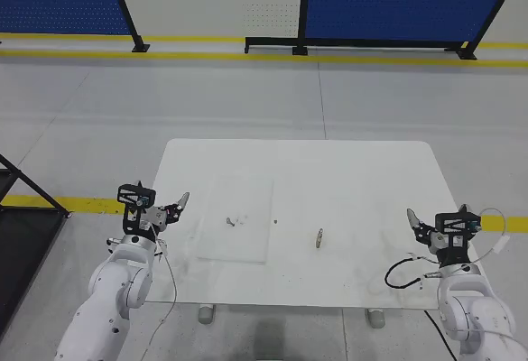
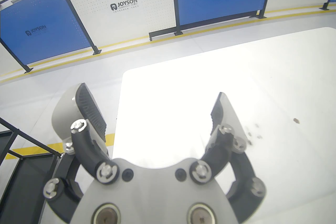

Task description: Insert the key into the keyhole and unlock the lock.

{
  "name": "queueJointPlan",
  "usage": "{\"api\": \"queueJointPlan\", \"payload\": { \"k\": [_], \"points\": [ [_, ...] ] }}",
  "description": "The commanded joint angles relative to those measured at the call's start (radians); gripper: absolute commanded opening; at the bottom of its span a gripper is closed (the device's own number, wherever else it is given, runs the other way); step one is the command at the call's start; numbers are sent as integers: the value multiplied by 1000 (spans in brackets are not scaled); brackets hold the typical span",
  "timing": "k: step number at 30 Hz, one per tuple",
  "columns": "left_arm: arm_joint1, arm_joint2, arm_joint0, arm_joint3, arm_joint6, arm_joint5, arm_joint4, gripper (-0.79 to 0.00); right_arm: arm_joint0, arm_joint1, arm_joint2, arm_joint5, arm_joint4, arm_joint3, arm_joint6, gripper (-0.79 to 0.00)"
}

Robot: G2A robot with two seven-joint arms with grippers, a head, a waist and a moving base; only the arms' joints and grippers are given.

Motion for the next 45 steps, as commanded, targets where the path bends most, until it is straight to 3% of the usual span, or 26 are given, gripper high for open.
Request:
{"api": "queueJointPlan", "payload": {
  "k": [1, 9, 16, 21, 33, 45],
  "points": [
    [0, 0, 0, 0, 0, 0, 0, 0, 0, 0, 0, 0, 0, 0, 0, 0],
    [-4, -11, -23, -70, -107, -47, -130, 0, 0, 0, 0, 0, 0, 0, 0, 0],
    [-2, -19, -65, -188, -465, -66, -299, 0, 0, 0, 0, 0, 0, 0, 0, 0],
    [2, 7, -116, -215, -743, -45, -369, 0, 0, 0, 0, 0, 0, 0, 0, 0],
    [3, 94, -256, -90, -1052, 20, -499, 0, 0, 0, 0, 0, 0, 0, 0, 0],
    [0, 180, -354, 51, -1115, 60, -527, 0, 0, 0, 0, 0, 0, 0, 0, 0]
  ]
}}
